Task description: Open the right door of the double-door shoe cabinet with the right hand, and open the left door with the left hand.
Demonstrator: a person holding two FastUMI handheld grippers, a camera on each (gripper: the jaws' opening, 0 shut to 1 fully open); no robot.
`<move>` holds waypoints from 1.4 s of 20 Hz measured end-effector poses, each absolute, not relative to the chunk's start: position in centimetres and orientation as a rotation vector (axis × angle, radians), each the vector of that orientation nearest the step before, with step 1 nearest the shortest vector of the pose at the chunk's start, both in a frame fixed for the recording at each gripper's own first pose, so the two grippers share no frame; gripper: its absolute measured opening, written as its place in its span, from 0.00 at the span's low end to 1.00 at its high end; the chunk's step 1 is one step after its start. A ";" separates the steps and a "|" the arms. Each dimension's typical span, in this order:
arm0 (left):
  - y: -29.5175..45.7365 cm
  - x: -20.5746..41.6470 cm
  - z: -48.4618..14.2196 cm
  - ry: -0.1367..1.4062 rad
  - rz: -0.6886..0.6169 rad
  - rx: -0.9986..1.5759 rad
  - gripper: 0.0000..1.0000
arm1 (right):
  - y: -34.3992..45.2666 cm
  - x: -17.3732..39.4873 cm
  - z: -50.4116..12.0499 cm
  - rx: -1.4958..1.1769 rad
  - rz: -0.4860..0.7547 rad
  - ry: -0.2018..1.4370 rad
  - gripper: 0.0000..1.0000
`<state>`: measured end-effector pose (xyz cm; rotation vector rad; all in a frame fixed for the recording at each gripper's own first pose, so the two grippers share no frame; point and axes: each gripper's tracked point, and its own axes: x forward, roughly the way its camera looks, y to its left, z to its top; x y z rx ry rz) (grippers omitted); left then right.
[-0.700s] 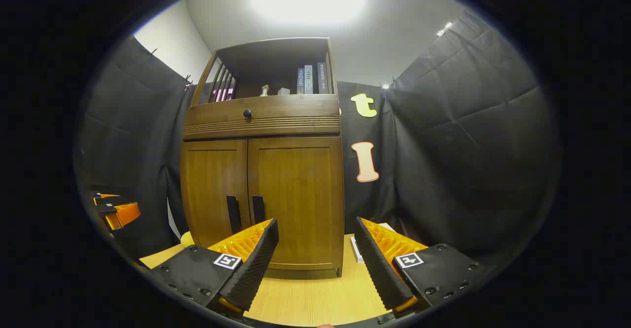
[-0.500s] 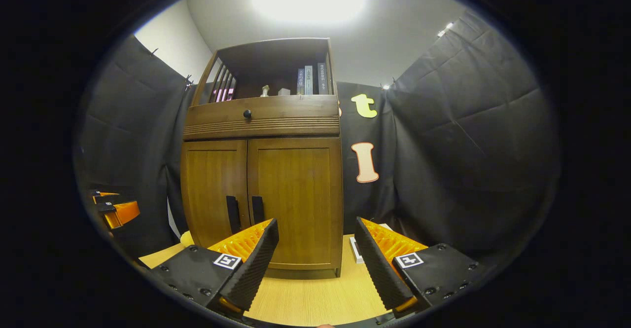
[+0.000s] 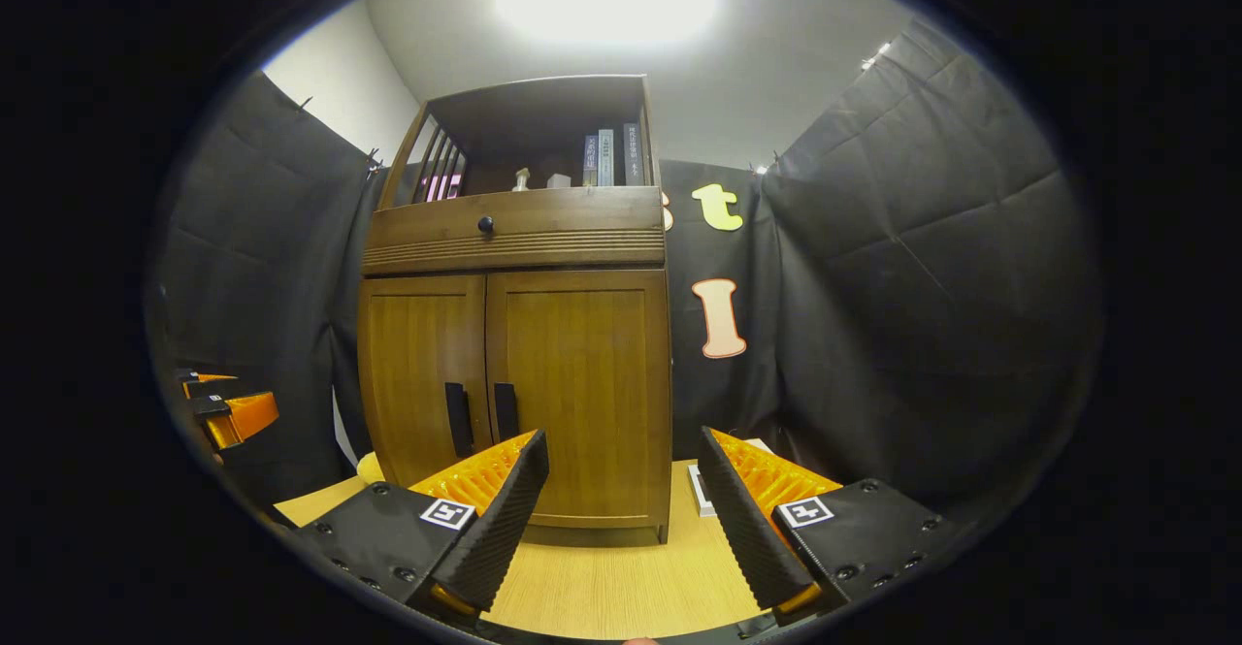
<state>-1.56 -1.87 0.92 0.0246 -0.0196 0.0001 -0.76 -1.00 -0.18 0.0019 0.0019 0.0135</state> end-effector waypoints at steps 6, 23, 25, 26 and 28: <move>-3.0 -1.8 0.7 -0.028 0.047 0.049 0.91 | 0.0 0.7 -1.3 0.046 0.089 0.043 0.98; 1.2 5.6 -3.7 0.021 0.029 0.032 0.91 | 11.4 18.1 -3.1 0.000 0.182 0.065 0.98; 2.3 6.9 -4.1 0.032 0.033 0.028 0.91 | 12.5 20.0 -4.1 0.002 0.178 0.077 0.98; 2.7 7.6 -4.5 0.034 0.036 0.027 0.90 | 13.0 20.9 -4.6 0.001 0.175 0.085 0.98; 3.3 8.6 -4.9 0.041 0.042 0.027 0.90 | 13.7 22.4 -5.8 0.000 0.171 0.104 0.98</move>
